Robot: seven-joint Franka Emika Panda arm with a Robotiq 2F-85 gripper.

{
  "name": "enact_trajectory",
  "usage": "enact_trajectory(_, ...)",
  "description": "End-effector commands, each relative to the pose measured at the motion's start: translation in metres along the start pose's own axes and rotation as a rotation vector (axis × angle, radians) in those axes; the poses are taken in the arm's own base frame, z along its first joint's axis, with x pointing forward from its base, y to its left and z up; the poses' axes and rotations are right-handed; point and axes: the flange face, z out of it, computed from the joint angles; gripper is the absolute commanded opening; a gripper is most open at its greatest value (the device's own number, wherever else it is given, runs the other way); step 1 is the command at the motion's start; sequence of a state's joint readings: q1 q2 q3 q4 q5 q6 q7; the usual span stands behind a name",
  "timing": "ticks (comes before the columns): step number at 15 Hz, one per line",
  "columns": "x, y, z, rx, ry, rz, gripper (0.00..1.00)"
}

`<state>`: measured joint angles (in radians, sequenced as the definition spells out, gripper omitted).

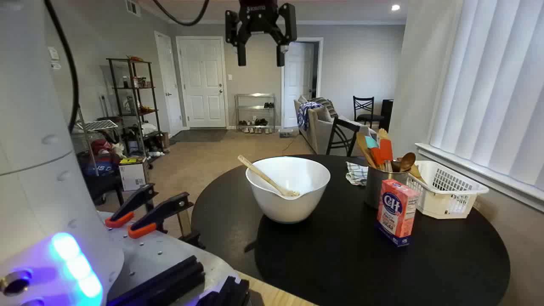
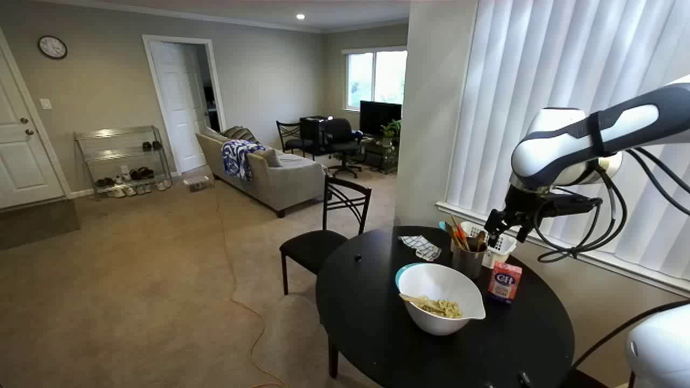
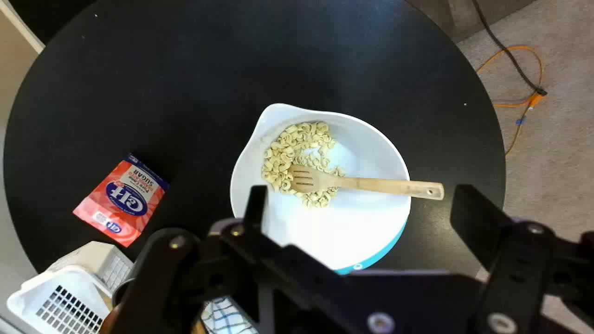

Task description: Use the wooden spoon to stir the white bowl.

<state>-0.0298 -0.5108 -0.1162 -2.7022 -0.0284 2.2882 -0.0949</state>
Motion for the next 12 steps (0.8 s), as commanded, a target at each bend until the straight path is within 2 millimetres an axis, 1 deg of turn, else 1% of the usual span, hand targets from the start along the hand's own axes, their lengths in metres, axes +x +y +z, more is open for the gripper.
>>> enact_trajectory(1, 0.0, 0.0, -0.001, 0.0, -0.001, 0.0, 1.0)
enact_trajectory(8, 0.0, 0.0, 0.0, 0.0, -0.001, 0.0, 1.0)
enact_trajectory(9, 0.002, -0.003, -0.001, -0.01, -0.003, -0.006, 1.0)
enact_trajectory(10, 0.012, -0.018, -0.005, -0.057, 0.005, -0.031, 1.0)
enact_trajectory(11, 0.017, -0.028, -0.006, -0.079, 0.008, -0.055, 1.0)
enact_trajectory(12, 0.026, -0.052, -0.01, -0.124, 0.023, -0.103, 1.0)
